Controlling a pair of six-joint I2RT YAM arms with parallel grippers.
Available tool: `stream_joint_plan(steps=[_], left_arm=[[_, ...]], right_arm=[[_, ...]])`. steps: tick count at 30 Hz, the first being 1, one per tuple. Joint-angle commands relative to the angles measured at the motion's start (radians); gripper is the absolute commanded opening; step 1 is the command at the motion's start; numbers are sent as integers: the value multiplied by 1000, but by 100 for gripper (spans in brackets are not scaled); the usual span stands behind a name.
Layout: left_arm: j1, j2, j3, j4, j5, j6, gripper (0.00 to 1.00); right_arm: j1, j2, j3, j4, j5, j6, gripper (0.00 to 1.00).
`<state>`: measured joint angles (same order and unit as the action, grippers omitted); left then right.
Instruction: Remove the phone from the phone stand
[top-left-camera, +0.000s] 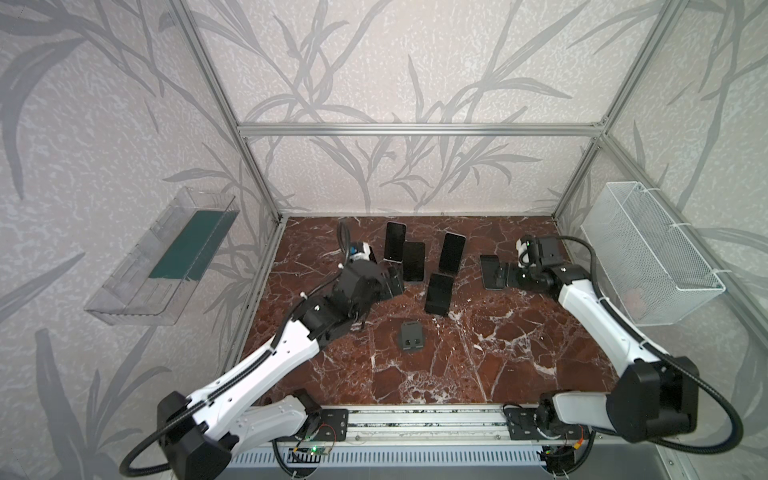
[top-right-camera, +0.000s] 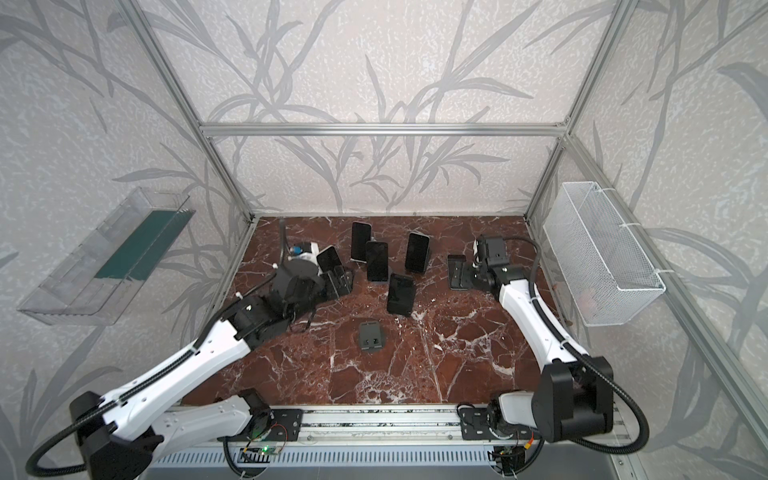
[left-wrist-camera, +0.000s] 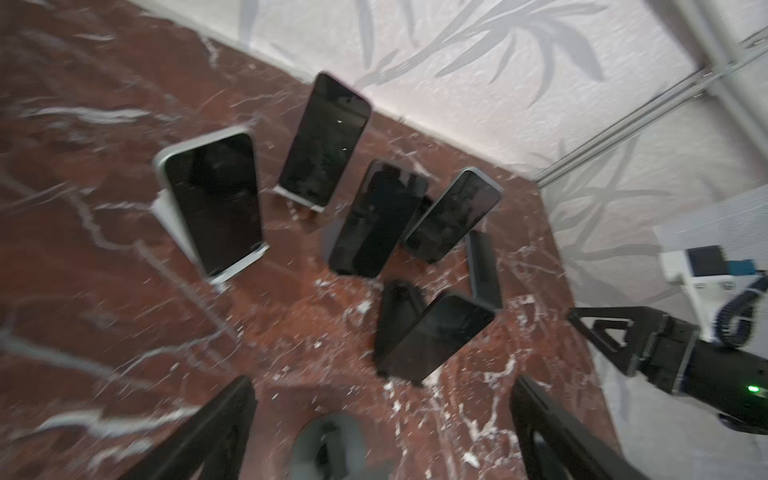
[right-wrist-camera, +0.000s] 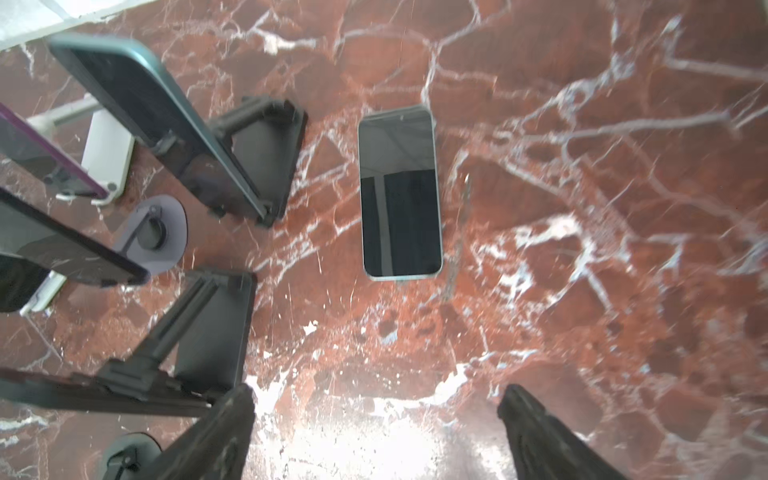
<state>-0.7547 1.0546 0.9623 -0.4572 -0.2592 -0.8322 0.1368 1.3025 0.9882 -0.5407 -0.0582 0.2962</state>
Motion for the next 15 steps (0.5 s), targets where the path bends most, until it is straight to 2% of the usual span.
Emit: stream_joint_plan(steps=[1,4,6,9,15], left_arm=[[-124,16,-57,-249,-176,-148,96],[-261,74,-23,-325,-219,-252,99],[-318,130,2,-350,-215,-313,99],[-372,223,34,-352,-213,-385,99],[-431,432,173,-388,-217,-429,99]], right_arm=[[4,-49,-84,103,-24,11,92],[3,-55,-109,137,-34,30,92],[4,-54,-109,159,-64,40,92],[-7,-53,-97,154,-91,51,92],[-47,-81,-132,186,-124,102,92]])
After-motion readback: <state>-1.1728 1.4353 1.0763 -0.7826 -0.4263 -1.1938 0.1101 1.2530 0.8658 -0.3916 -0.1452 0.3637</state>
